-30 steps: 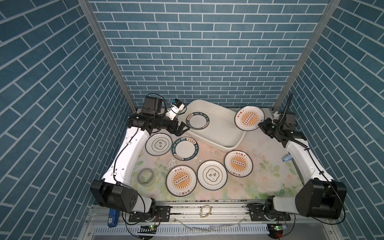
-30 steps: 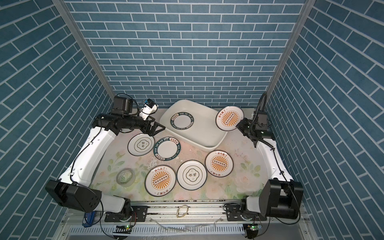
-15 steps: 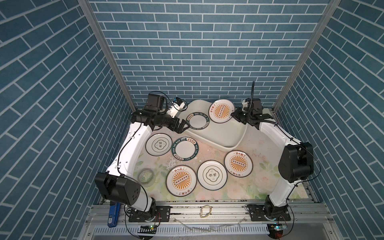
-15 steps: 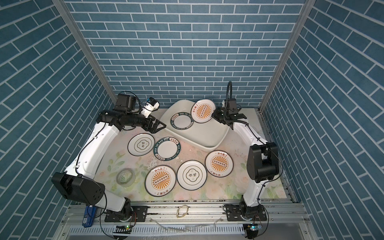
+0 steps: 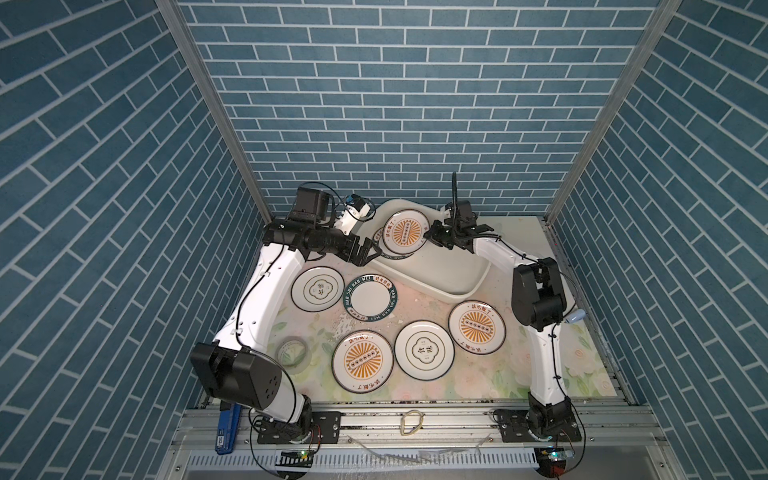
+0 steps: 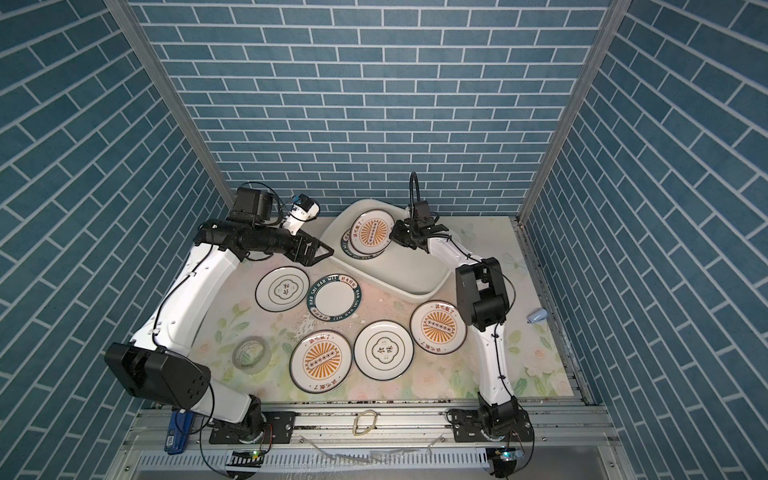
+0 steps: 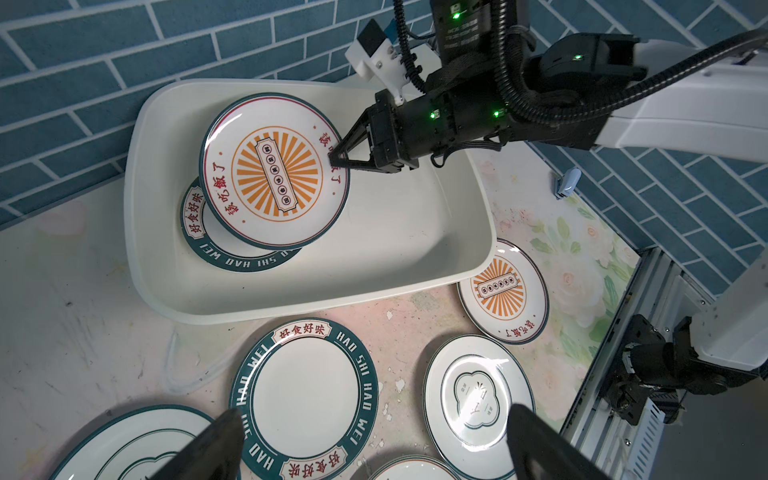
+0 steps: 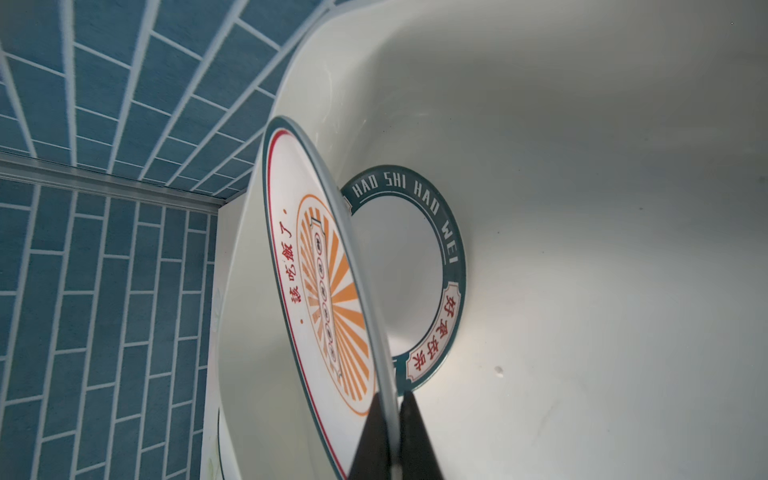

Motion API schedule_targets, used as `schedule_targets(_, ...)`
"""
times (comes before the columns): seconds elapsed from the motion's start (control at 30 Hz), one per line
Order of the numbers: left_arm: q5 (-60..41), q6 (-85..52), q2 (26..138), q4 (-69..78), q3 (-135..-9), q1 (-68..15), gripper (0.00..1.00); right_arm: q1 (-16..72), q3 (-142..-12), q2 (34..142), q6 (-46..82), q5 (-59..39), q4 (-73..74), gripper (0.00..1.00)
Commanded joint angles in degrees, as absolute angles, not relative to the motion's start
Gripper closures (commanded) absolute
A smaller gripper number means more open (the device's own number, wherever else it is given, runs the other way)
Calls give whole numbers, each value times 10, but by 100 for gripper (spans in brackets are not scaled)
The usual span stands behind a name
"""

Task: Place the plates into the plastic bin on the countertop
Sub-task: 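Lower the orange sunburst plate flat onto the green-rimmed plate in the bin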

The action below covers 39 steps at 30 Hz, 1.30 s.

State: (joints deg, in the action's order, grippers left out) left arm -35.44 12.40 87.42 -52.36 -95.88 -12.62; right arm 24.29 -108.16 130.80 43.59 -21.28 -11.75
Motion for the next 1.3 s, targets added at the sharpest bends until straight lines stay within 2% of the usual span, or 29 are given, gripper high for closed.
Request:
schedule_targets(0.0,-361,122,864,-525,-951,-129,0,247,-1127,1340,458,-237,-100,100)
schedule_targets(0.57,-377,133,877,-533,-979,-129,0,249,-1206,1416,488,-259,-115,98)
schedule_targets(1.27,-385,147,872,-549,-999,-129,0,254,-1238,1454,519,-288,-123,95)
